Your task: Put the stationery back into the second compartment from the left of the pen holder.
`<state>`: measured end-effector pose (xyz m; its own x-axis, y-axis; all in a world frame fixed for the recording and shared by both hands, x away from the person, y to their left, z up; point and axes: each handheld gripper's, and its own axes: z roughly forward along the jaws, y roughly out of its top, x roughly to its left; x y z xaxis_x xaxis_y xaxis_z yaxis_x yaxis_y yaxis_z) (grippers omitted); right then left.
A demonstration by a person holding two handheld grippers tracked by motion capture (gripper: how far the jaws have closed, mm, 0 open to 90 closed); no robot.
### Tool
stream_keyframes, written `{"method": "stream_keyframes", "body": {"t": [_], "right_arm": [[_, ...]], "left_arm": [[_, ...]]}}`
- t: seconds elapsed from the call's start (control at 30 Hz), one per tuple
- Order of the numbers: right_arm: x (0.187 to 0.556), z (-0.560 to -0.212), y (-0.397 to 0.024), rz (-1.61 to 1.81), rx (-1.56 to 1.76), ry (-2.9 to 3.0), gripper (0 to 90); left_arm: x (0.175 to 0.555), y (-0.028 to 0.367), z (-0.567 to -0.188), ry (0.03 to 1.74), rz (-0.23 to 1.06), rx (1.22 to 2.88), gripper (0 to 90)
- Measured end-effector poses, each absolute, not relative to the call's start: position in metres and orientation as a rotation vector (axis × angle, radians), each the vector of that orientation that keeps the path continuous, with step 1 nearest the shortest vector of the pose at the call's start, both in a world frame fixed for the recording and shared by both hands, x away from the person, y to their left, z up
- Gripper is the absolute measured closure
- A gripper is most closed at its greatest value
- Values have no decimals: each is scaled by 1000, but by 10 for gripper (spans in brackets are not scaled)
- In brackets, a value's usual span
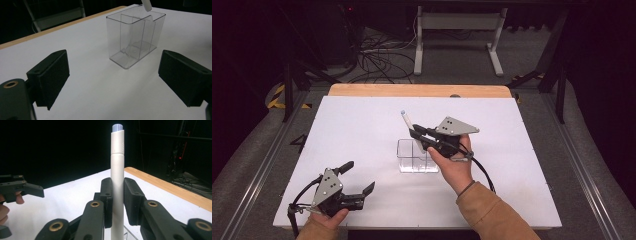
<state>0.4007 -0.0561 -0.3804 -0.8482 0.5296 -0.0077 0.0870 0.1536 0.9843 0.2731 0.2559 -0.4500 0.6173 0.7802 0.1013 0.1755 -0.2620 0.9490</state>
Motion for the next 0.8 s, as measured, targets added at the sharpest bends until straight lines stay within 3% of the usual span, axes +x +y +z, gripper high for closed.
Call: {"method": "stream_keyframes", "body": {"t": [0.8], "right_arm": [[408,-404,-51,1718,653,2106,789]], "left_arm": [[273,256,-450,780,706,1772,107]]}}
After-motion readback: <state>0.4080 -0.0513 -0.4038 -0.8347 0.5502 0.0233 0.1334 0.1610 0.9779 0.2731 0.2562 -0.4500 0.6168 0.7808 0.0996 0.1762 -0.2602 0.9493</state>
